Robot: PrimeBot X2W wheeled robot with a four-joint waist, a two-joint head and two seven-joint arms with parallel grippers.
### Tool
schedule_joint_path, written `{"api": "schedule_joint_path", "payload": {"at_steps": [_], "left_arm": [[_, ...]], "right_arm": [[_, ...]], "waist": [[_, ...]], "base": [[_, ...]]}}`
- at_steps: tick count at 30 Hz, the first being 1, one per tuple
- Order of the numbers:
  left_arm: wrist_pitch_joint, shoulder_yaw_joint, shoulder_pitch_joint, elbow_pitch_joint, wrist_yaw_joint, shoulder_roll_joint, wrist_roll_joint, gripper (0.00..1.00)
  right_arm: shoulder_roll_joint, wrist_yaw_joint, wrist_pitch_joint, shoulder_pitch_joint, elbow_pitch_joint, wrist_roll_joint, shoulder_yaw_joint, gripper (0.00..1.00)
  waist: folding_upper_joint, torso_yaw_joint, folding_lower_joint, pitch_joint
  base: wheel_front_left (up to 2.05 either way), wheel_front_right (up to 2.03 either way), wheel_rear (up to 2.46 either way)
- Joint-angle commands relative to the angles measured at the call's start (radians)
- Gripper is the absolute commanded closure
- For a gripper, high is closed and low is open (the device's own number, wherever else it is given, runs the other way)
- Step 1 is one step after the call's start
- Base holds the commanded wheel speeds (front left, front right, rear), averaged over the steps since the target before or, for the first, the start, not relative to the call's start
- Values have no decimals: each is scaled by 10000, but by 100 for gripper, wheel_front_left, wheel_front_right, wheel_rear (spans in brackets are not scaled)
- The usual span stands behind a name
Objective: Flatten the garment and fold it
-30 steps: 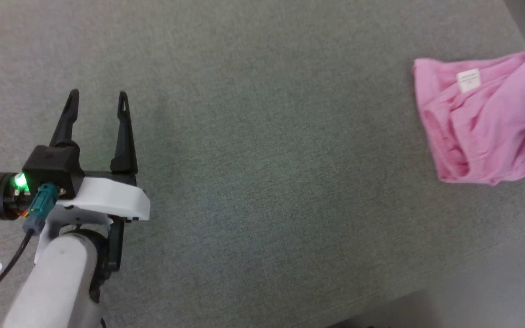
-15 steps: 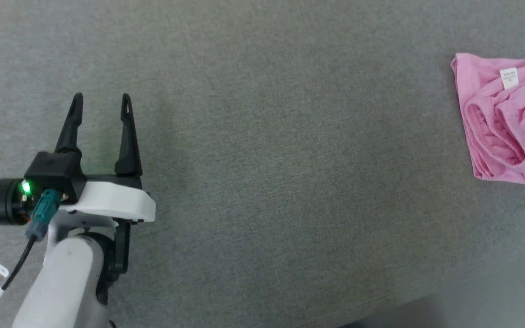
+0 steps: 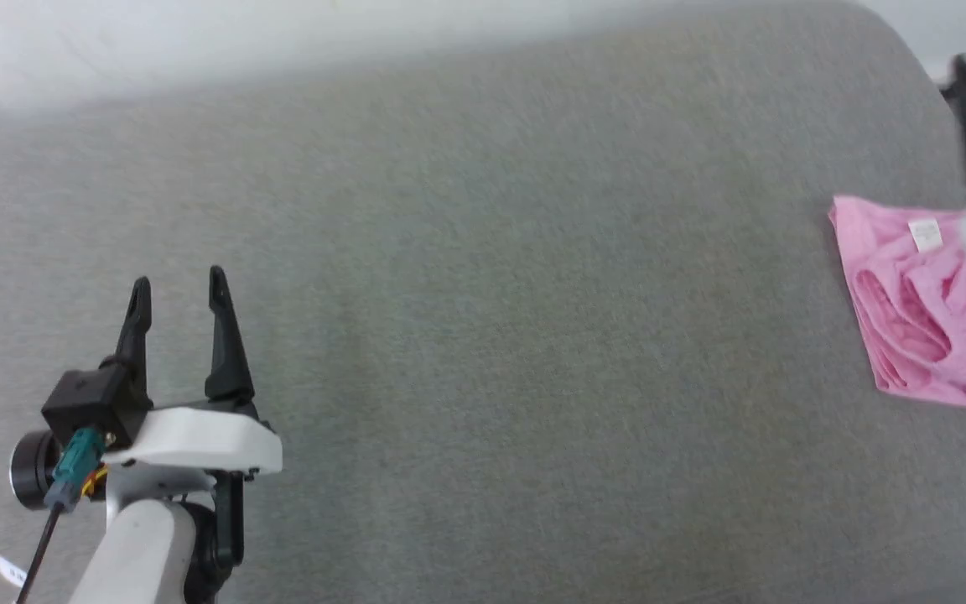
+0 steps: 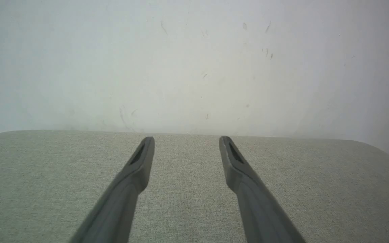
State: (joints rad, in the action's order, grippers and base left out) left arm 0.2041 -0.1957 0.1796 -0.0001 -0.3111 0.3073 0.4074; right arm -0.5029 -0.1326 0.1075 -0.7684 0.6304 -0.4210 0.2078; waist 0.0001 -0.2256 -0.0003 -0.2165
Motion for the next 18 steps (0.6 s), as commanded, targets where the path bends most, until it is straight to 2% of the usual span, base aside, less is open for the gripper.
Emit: {"api": "schedule_joint_path", "payload": {"at_steps": [1, 9, 10, 14, 18], "left_arm": [[86, 66, -193, 80, 59, -14, 73, 0], [81, 103, -552, 234, 173, 26, 321, 0], [81, 103, -552, 234, 173, 26, 321, 0], [80, 38, -641, 313, 197, 7, 357, 0], [105, 7, -726, 440, 191, -38, 406, 0]], "right_arm": [[456, 19, 170, 505, -443, 31, -209, 0], [2740, 19, 698, 2868, -2918, 948, -1854, 0], [2740, 19, 698, 2868, -2918, 948, -1854, 0], [3973, 19, 890, 3984, -3930, 1546, -2797, 0], [4454, 19, 1166, 4968, -4607, 2111, -3237, 0]], "waist": [[-1, 1096, 3, 1307], [-1, 2124, 3, 2247], [-1, 2124, 3, 2247], [-1, 2503, 3, 2515], [-1, 2711, 3, 2756]], "base": [[0, 0, 0], [0, 0, 0], [0, 0, 0], [0, 0, 0], [0, 0, 0]]}}
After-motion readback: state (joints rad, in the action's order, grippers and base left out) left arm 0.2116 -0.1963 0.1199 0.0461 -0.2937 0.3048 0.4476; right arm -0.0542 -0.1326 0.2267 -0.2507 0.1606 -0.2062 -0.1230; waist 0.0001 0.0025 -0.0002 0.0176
